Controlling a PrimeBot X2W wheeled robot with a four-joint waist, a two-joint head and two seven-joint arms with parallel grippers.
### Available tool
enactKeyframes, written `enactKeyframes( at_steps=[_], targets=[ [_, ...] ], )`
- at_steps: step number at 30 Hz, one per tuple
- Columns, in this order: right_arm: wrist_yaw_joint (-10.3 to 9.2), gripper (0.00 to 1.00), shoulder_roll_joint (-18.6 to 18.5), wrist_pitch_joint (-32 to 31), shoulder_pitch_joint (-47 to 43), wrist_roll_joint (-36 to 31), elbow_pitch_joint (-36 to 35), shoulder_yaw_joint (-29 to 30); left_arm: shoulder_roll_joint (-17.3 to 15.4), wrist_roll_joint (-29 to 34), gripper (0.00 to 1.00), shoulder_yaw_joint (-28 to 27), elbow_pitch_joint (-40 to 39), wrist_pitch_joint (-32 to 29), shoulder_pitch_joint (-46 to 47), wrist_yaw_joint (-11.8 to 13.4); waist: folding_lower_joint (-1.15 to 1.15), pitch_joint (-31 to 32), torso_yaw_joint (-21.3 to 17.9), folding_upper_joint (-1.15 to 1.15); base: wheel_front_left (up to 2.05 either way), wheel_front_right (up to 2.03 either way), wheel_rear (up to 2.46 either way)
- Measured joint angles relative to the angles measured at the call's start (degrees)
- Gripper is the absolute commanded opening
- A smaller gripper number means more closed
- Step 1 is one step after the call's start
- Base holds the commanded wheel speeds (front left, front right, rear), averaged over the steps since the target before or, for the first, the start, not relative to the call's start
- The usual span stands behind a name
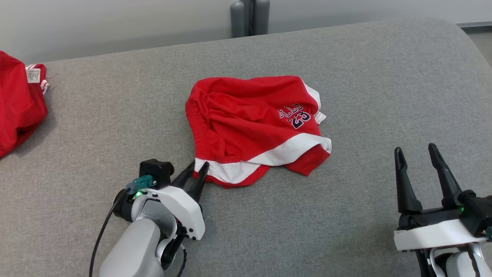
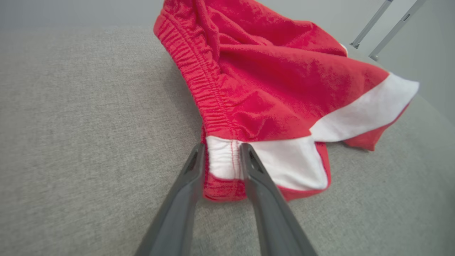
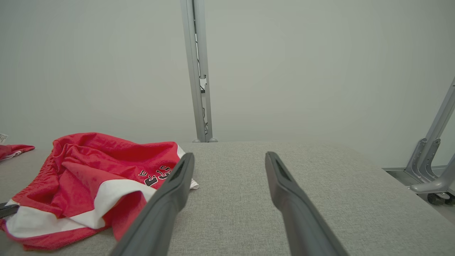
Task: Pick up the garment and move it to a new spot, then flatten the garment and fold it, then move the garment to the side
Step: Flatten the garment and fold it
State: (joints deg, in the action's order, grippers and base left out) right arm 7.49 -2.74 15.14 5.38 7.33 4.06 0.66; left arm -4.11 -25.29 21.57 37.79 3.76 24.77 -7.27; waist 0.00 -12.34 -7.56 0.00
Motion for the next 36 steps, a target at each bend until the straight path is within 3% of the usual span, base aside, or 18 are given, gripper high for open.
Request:
enactKeyframes(
  at_steps=[1, 8, 9, 10, 11, 12, 15, 17, 26, 36],
  targets=[
    [0.00, 1.00, 0.0, 0.0, 0.0, 0.0, 0.0, 0.2, 0.0, -0.5, 0.00, 1.2, -0.2, -0.4, 0.2, 0.0, 0.00, 0.0, 0.1, 0.00, 0.00, 0.00, 0.00],
    [0.00, 1.00, 0.0, 0.0, 0.6, 0.2, 0.2, 0.3, -2.2, -4.9, 0.00, 7.7, -2.0, -3.2, 0.4, -0.1, 0.00, 0.2, 1.3, 0.00, 0.00, 0.00, 0.00],
    [0.00, 1.00, 0.0, 0.0, 0.6, 0.2, 0.2, 0.3, -2.4, -5.5, 0.06, 8.5, -2.3, -3.7, 0.4, -0.1, 0.00, 0.3, 1.4, 0.00, 0.00, 0.00, 0.00],
    [0.00, 1.00, 0.0, 0.0, 0.6, 0.3, 0.2, 0.4, -2.7, -6.2, 0.24, 9.3, -2.6, -4.3, 0.4, -0.1, 0.00, 0.3, 1.5, 0.00, 0.00, 0.00, 0.00],
    [0.00, 1.00, 0.0, 0.0, 0.6, 0.3, 0.2, 0.4, -2.9, -6.7, 0.33, 10.1, -2.9, -5.0, 0.4, -0.1, 0.00, 0.4, 1.6, 0.00, 0.00, 0.00, 0.00],
    [0.00, 1.00, 0.0, 0.0, 0.6, 0.3, 0.2, 0.4, -3.2, -7.0, 0.33, 10.9, -3.2, -5.5, 0.4, -0.1, 0.00, 0.4, 1.7, 0.00, 0.00, 0.00, 0.00],
    [0.00, 1.00, 0.0, 0.0, 0.6, 0.3, 0.2, 0.4, -4.4, -8.1, 0.19, 12.0, -3.8, -6.2, 0.4, -0.1, 0.00, 0.5, 2.0, 0.00, 0.00, 0.00, 0.00],
    [0.00, 1.00, 0.0, 0.0, 0.6, 0.4, 0.2, 0.4, -4.9, -8.6, 0.00, 12.4, -3.8, -6.3, 0.4, -0.1, 0.00, 0.5, 2.0, 0.00, 0.00, 0.00, 0.00],
    [0.00, 1.00, 0.0, 0.0, 0.6, 0.1, 1.0, 0.9, -6.1, -9.7, 0.00, 10.6, -5.9, -0.6, 0.0, 0.6, 0.00, 0.8, 2.4, 0.00, 0.00, 0.00, 0.00],
    [0.00, 1.00, 0.0, 0.0, 3.6, -1.1, 12.5, -1.0, -8.5, -13.2, 0.00, 5.2, -10.5, 4.9, -6.6, 4.3, 0.00, 1.0, 5.6, 0.00, 0.00, 0.00, 0.00]
  ],
)
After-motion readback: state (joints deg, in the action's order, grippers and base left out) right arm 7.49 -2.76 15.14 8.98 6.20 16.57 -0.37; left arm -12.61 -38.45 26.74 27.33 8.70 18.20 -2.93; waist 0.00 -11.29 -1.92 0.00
